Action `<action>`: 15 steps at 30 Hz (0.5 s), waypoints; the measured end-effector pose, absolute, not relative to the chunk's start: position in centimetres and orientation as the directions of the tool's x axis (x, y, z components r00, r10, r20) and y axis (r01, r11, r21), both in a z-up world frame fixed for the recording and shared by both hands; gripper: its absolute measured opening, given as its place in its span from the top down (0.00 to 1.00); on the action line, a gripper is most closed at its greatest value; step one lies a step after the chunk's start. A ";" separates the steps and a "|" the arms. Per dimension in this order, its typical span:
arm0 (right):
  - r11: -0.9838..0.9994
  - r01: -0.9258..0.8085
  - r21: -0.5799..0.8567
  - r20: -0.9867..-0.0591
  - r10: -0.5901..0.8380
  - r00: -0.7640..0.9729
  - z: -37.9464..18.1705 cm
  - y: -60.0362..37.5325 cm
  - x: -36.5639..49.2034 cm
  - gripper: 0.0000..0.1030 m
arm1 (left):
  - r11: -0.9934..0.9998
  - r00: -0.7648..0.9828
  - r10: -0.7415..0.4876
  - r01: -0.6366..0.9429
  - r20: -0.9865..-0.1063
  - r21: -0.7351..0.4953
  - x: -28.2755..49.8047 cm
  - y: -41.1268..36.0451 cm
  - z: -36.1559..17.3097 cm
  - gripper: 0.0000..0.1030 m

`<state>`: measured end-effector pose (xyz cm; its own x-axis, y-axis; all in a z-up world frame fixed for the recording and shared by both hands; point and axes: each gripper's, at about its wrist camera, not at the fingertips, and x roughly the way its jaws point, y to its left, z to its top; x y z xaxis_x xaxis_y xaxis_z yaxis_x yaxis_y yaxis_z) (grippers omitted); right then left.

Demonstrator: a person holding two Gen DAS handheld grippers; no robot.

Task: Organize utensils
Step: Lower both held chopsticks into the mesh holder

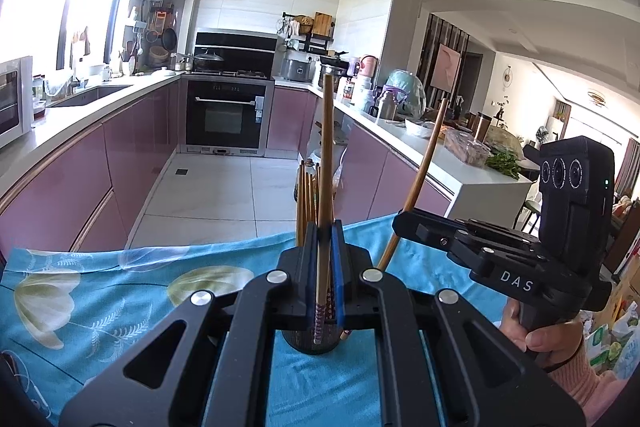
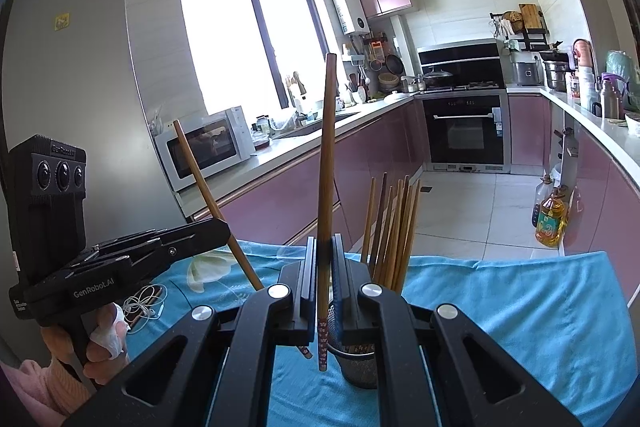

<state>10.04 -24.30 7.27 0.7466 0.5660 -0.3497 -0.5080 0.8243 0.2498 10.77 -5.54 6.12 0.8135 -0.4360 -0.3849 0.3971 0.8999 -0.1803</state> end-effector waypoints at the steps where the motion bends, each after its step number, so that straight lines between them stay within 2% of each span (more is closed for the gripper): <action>1: 0.825 -0.507 0.249 -0.349 0.565 0.748 7.3 -24.3 10.1 0.94 | 0.900 0.814 -0.436 0.398 -0.383 -0.180 10.7 -5.6 6.2 0.93; 15: 0.834 -0.494 0.244 -0.338 0.551 0.763 7.9 -24.5 10.9 0.94 | 0.898 0.818 -0.441 0.408 -0.369 -0.168 10.9 -5.9 7.3 0.93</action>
<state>10.89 -24.51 7.89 0.7631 0.5509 -0.3379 -0.4944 0.8344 0.2436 10.93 -5.93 7.30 0.8185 -0.4406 -0.3687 0.4075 0.8976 -0.1680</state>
